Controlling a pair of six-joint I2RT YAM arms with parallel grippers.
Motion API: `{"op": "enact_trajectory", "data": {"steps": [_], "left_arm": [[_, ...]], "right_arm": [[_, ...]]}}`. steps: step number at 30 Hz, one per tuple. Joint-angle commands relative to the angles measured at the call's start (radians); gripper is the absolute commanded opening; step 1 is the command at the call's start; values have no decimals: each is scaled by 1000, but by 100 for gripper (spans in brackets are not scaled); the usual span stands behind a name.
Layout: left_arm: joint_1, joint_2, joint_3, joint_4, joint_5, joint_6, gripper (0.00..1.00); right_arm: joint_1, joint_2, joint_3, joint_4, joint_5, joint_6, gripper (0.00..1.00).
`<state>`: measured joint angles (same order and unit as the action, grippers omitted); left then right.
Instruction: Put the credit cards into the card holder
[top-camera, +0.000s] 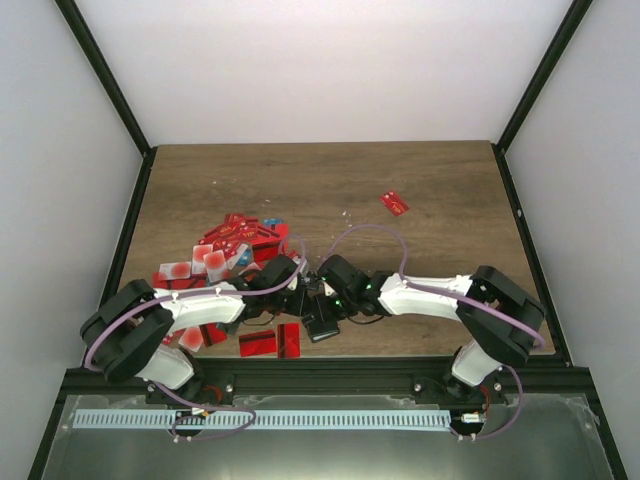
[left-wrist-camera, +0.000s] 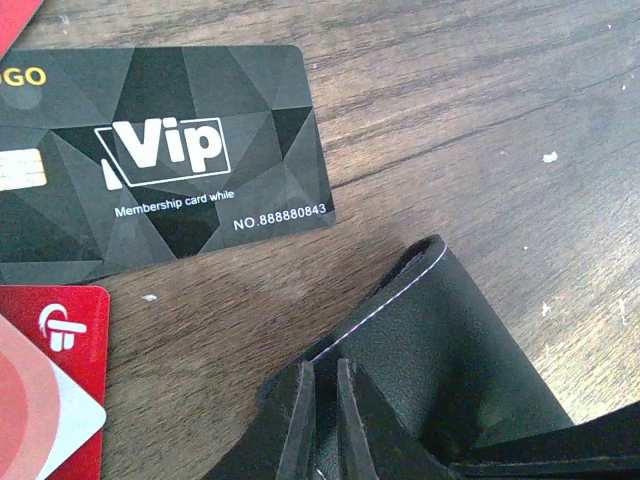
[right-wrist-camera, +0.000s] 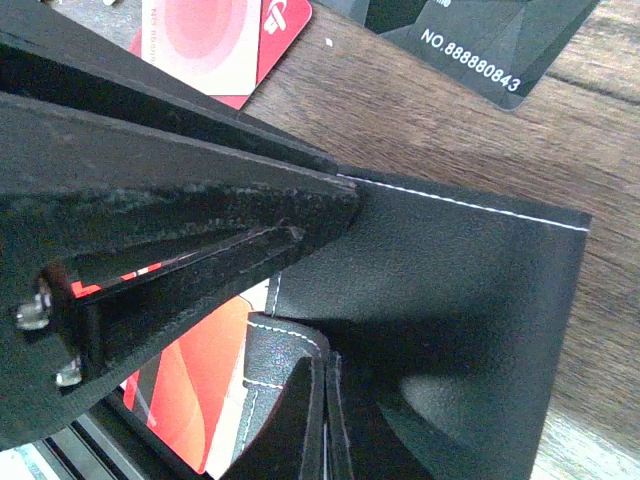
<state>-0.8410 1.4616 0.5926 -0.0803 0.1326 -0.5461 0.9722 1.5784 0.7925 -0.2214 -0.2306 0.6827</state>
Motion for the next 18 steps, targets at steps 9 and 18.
{"op": "enact_trajectory", "data": {"steps": [9, 18], "left_arm": [[-1, 34, -14, -32, -1, 11, 10], [-9, 14, -23, -19, 2, 6, 10]], "right_arm": [[-8, 24, 43, -59, 88, -27, 1], [-7, 105, 9, -93, 99, 6, 1]]}}
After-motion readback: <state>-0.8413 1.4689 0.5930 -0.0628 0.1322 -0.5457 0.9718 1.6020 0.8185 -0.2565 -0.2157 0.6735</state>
